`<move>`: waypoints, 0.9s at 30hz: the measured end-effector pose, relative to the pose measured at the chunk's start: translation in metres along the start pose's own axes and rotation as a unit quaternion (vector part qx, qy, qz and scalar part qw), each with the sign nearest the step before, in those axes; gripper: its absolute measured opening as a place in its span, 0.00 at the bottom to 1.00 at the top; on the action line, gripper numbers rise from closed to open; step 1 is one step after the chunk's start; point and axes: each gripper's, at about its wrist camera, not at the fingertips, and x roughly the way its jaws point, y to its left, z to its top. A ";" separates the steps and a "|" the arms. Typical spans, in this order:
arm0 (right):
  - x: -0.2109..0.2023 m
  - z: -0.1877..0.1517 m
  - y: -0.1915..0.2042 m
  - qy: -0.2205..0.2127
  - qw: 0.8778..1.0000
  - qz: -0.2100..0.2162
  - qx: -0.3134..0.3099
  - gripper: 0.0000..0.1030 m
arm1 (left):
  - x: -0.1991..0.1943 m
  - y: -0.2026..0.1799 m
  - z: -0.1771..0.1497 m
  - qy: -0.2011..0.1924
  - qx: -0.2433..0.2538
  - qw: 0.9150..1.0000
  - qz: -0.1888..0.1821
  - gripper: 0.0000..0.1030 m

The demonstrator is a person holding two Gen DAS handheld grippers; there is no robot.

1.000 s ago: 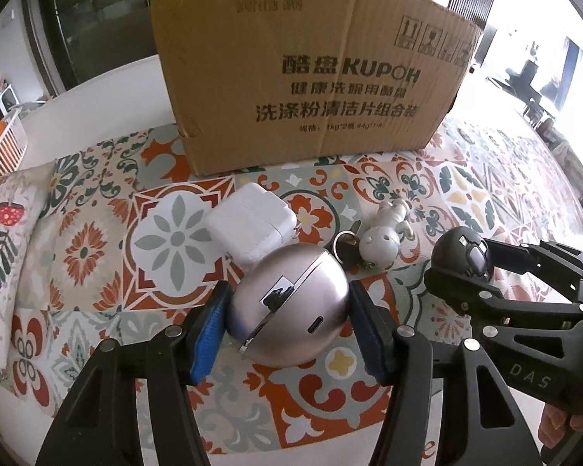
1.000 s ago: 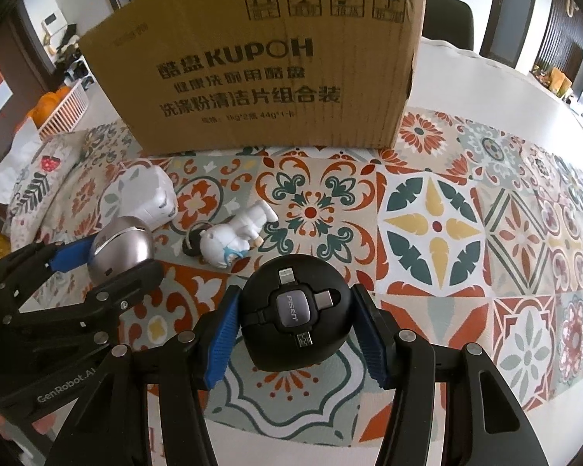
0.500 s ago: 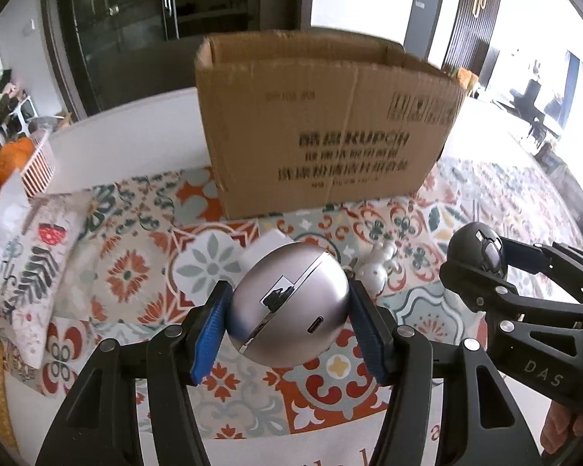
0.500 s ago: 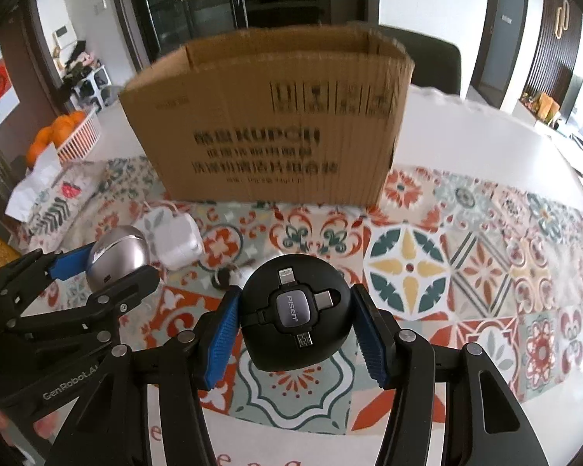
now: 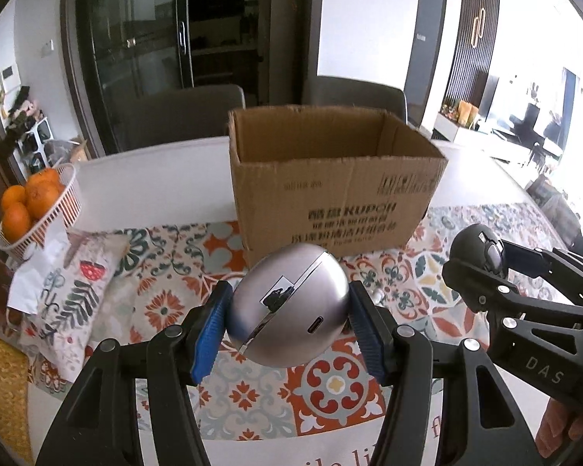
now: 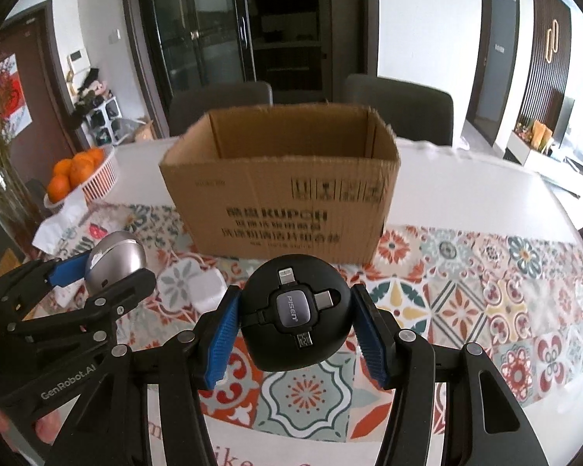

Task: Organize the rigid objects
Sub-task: 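Lift and carry the speaker with the left tool while the right tool carries the charger to the box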

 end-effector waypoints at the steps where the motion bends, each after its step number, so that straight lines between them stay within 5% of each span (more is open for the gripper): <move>1: -0.003 0.002 0.001 -0.005 1.000 0.001 0.000 0.55 | -0.004 0.000 0.003 -0.005 -0.002 1.000 0.000 0.58; 27: -0.039 0.061 0.001 -0.093 0.996 0.012 0.002 0.55 | -0.043 0.002 0.066 -0.083 -0.008 0.997 0.001 0.58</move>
